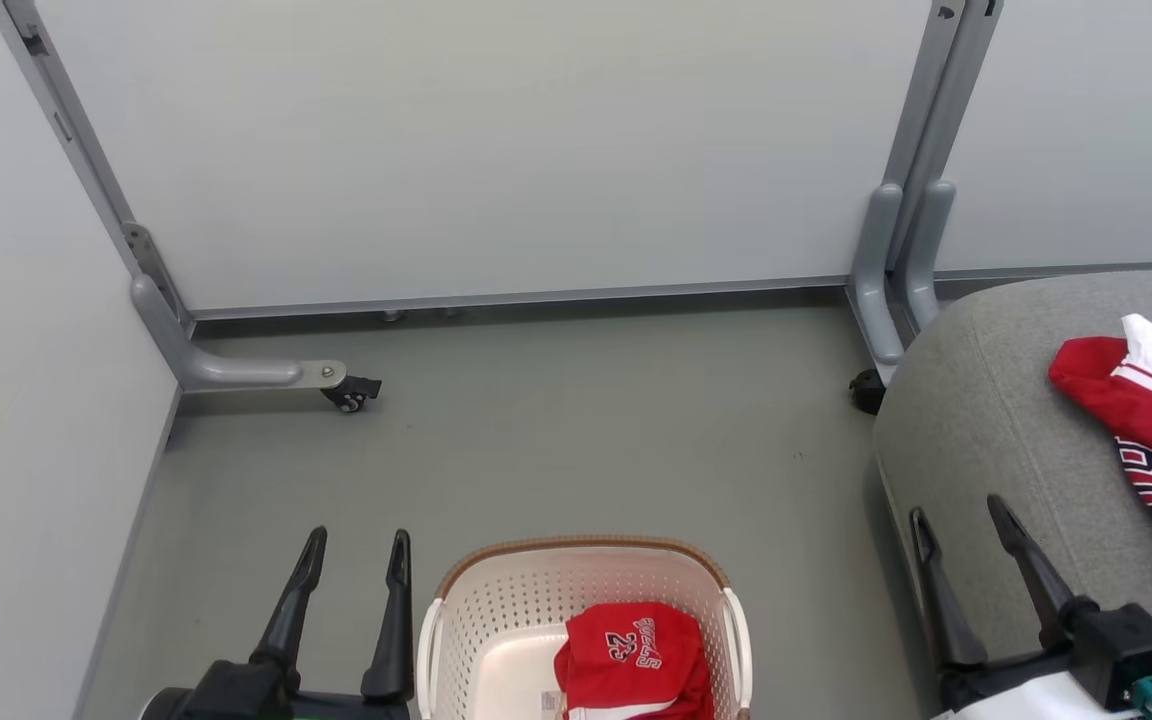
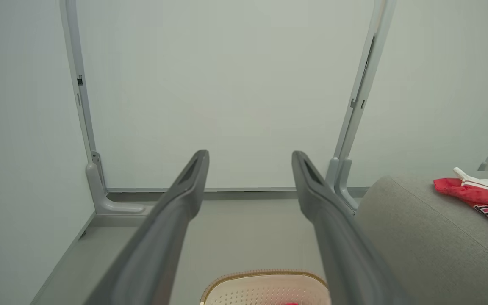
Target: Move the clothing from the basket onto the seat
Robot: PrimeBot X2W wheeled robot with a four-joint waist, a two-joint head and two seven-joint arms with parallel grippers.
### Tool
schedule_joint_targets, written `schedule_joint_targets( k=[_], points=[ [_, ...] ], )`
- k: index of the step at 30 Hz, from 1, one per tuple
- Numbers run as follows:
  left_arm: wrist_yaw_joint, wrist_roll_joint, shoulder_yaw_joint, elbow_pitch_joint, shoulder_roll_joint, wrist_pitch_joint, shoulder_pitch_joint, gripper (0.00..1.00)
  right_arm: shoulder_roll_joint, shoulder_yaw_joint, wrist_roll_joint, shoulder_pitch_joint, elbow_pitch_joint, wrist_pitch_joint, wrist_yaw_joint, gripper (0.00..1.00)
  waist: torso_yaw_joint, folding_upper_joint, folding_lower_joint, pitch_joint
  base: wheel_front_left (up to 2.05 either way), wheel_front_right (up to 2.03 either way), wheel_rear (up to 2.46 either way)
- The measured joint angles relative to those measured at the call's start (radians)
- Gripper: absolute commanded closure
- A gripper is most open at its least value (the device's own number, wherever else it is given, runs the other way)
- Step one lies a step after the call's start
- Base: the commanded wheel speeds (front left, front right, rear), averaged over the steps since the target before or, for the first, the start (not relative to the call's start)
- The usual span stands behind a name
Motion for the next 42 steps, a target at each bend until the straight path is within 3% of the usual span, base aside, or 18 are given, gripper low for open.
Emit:
schedule_joint_targets(
  k=[28, 42],
  points=[
    [-0.020, 0.028, 0.005, 0.030, 0.000, 0.000, 0.011, 0.00, 0.002, 0.014, -0.004, 0.013, 0.026, 0.000, 0.000, 0.00, -0.035, 0.0000, 0.0000, -0.010, 0.00, 0.00, 0.00],
    [-0.030, 0.000, -0.015, 0.051, 0.000, 0.000, -0.007, 0.00, 0.003, 0.004, 0.007, -0.017, 0.011, 0.000, 0.000, 0.00, -0.045, 0.0000, 0.0000, 0.070, 0.00, 0.00, 0.00]
  ],
)
